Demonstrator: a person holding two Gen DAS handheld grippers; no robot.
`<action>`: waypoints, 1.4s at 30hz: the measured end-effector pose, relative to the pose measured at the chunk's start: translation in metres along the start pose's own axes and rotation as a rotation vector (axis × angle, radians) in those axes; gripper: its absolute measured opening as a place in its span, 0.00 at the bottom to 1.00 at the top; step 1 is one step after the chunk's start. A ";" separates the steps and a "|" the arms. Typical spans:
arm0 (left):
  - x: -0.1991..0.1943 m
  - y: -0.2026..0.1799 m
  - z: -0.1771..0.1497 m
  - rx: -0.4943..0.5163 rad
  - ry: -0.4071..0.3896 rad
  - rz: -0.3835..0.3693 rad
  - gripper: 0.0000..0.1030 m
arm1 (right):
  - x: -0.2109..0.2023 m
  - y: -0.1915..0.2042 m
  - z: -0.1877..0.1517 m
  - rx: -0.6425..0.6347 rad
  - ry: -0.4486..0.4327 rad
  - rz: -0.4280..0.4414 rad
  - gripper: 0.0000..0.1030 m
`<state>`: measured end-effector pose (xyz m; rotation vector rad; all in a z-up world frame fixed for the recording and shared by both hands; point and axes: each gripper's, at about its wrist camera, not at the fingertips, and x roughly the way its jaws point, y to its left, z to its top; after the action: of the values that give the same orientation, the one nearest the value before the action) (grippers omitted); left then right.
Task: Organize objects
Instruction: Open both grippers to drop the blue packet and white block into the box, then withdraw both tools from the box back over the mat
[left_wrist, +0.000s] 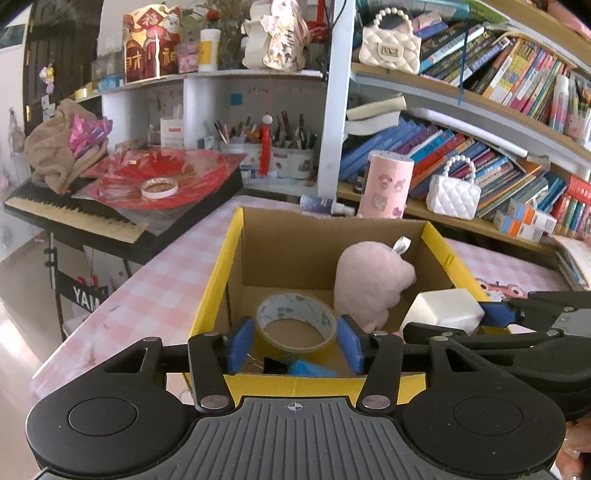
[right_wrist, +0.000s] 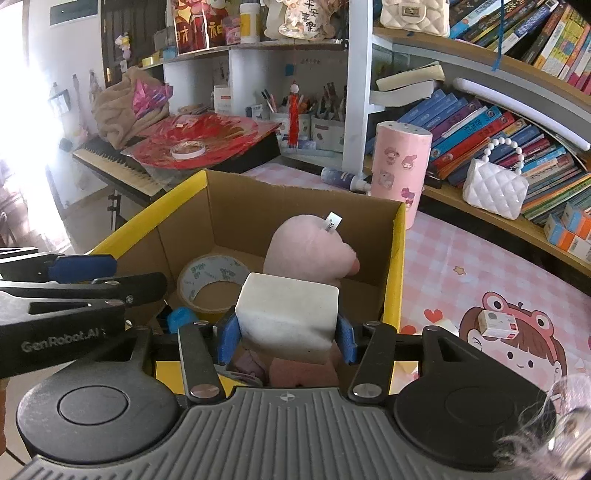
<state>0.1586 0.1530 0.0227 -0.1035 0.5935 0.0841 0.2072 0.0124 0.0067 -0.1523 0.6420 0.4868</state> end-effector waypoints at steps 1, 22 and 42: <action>-0.004 0.001 0.000 -0.004 -0.008 -0.001 0.54 | -0.003 0.001 0.000 0.000 -0.005 -0.002 0.49; -0.067 0.014 -0.023 0.019 -0.087 0.026 0.66 | -0.075 0.024 -0.024 0.001 -0.087 -0.083 0.56; -0.094 0.016 -0.071 0.041 0.034 -0.023 0.72 | -0.112 0.043 -0.090 0.137 0.004 -0.236 0.66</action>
<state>0.0399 0.1555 0.0157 -0.0722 0.6271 0.0478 0.0605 -0.0192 0.0035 -0.0976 0.6495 0.2142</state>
